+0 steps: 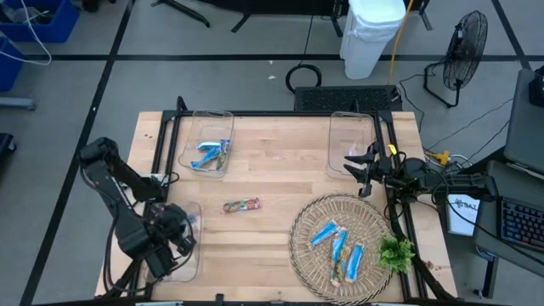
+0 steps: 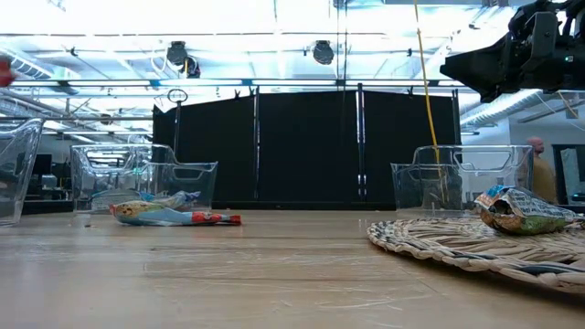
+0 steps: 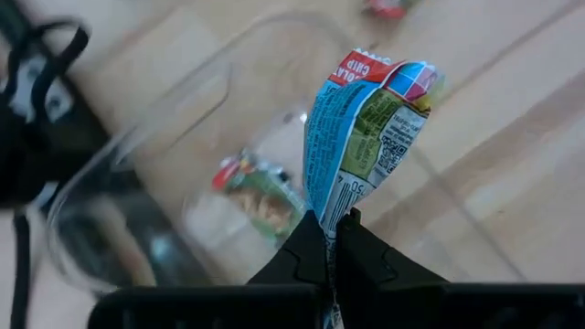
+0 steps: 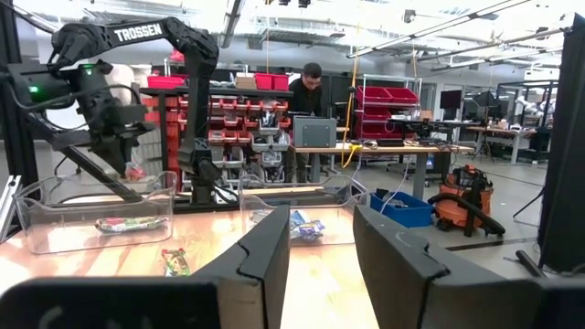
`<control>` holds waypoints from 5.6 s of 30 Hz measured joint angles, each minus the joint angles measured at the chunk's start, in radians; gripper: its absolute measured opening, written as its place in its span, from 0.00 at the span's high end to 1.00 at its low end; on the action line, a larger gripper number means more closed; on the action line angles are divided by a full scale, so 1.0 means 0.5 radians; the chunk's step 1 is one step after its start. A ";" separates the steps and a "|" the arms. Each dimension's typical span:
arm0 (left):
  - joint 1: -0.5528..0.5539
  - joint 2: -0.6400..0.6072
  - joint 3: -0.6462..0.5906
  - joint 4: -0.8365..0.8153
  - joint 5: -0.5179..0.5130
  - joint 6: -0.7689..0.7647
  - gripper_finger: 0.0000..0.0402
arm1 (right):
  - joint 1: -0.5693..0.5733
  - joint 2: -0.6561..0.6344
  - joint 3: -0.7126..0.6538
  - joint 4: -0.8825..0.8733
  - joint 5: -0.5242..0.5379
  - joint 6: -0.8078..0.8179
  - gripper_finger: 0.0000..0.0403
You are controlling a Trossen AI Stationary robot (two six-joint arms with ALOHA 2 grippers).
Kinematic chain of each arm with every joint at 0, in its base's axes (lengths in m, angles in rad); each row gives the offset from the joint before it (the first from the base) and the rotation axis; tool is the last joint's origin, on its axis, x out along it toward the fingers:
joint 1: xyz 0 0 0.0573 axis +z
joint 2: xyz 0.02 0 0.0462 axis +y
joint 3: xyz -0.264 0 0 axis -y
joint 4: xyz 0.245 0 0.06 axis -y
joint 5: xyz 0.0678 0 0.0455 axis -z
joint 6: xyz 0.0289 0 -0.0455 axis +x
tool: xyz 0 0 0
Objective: Pick and place Granola Bars by type
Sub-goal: Put the orange granola bar into the bottom transparent bin
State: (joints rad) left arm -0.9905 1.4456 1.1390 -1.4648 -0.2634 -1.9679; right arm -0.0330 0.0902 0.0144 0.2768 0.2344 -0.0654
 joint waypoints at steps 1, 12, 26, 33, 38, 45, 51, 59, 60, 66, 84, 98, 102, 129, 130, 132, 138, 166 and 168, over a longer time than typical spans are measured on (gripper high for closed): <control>0.000 0.001 -0.013 -0.002 0.042 -0.036 0.98 | -0.001 0.000 0.000 0.000 0.001 0.000 0.72; 0.016 0.002 -0.226 0.061 0.614 -0.635 0.98 | -0.001 0.001 0.001 0.000 0.000 0.001 0.72; 0.210 0.002 -0.391 0.226 0.646 -0.721 0.92 | 0.000 0.001 0.001 0.002 0.000 0.002 0.72; 0.217 0.002 -0.392 0.227 0.630 -0.721 0.92 | -0.001 0.001 0.000 0.002 0.000 0.002 0.72; 0.217 0.002 -0.392 0.233 0.594 -0.697 0.91 | 0.000 0.001 0.000 0.003 0.000 0.002 0.72; 0.248 0.002 -0.392 0.233 0.591 -0.688 0.91 | 0.000 0.001 0.001 0.002 0.000 0.002 0.72; 0.268 0.002 -0.392 0.265 0.533 -0.659 0.90 | 0.000 0.001 0.001 0.003 0.000 0.002 0.72; 0.268 0.002 -0.392 0.367 0.404 -0.638 0.71 | 0.000 0.001 0.000 0.002 0.000 0.002 0.72; 0.268 0.002 -0.392 0.369 0.402 -0.638 0.68 | 0.000 0.001 0.001 0.002 0.000 0.002 0.72; 0.268 0.002 -0.392 0.386 0.177 -0.607 0.57 | 0.000 0.001 0.000 0.002 0.000 0.002 0.72; 0.715 -0.143 -0.181 0.540 -0.427 0.571 0.67 | 0.000 0.001 0.001 0.004 -0.001 0.002 0.72; 1.302 0.142 -0.239 1.188 -0.320 2.182 0.57 | -0.001 0.000 0.001 0.001 0.000 -0.001 0.72; 1.397 0.335 -0.240 1.214 -0.214 2.261 0.48 | -0.001 0.000 0.000 -0.001 0.000 -0.004 0.72; 1.466 0.639 -0.241 1.485 0.326 2.530 0.92 | 0.000 0.000 0.000 -0.011 0.000 -0.005 0.72; 1.467 0.637 -0.241 1.484 0.326 2.535 0.95 | 0.000 0.000 0.001 -0.011 0.000 -0.005 0.72; 1.466 0.624 -0.236 1.470 0.296 2.525 0.96 | -0.001 0.000 0.000 -0.011 0.000 -0.005 0.72; 1.374 0.392 -0.236 1.444 0.039 2.510 0.98 | 0.000 0.000 0.000 -0.012 0.001 -0.005 0.72; 0.188 -0.302 -0.232 0.470 0.099 -0.180 0.98 | 0.000 0.002 0.001 -0.020 0.002 -0.005 0.72; 0.132 -0.276 -0.232 0.460 0.182 -0.343 0.98 | 0.000 0.002 0.001 -0.019 0.002 -0.005 0.72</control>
State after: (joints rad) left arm -0.9244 1.3076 1.0229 -1.2350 -0.1724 -2.1393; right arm -0.0331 0.0910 0.0147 0.2672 0.2356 -0.0677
